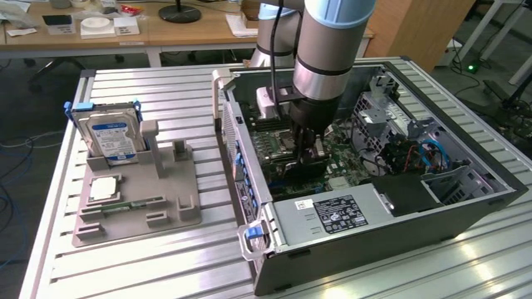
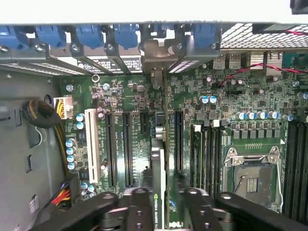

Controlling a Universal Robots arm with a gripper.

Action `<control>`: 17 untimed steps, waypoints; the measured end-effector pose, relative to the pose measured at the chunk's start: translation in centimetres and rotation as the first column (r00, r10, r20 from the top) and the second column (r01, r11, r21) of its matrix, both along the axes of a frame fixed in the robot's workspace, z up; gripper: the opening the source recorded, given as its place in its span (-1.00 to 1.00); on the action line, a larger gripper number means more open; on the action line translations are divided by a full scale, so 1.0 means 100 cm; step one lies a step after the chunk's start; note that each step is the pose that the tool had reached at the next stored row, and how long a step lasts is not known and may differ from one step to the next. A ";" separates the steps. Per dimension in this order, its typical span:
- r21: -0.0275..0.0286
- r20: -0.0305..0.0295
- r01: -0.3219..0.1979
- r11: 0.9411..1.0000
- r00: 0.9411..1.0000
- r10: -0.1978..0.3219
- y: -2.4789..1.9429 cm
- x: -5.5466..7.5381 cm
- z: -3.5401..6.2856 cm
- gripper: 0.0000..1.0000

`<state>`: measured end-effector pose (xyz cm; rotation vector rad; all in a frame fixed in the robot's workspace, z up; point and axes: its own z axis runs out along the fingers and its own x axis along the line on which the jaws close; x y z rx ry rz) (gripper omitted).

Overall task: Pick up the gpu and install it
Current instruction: 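Insert the gpu into the slot, then press down on the gpu until it lock into place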

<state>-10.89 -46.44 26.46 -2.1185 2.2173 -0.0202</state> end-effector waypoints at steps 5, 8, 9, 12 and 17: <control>0.000 0.000 0.000 1.000 1.000 0.000 0.0000 0.000 0.0001 -0.68; 0.000 0.000 0.000 1.000 1.000 0.000 0.0000 0.000 0.0001 -0.79; 0.000 0.000 0.000 1.000 1.000 0.000 0.0000 0.000 0.0000 -0.79; 0.000 0.000 0.000 1.000 1.000 0.000 0.0000 0.000 0.0001 -0.79; 0.000 0.000 0.000 1.000 1.000 0.000 0.0000 0.000 0.0001 -0.79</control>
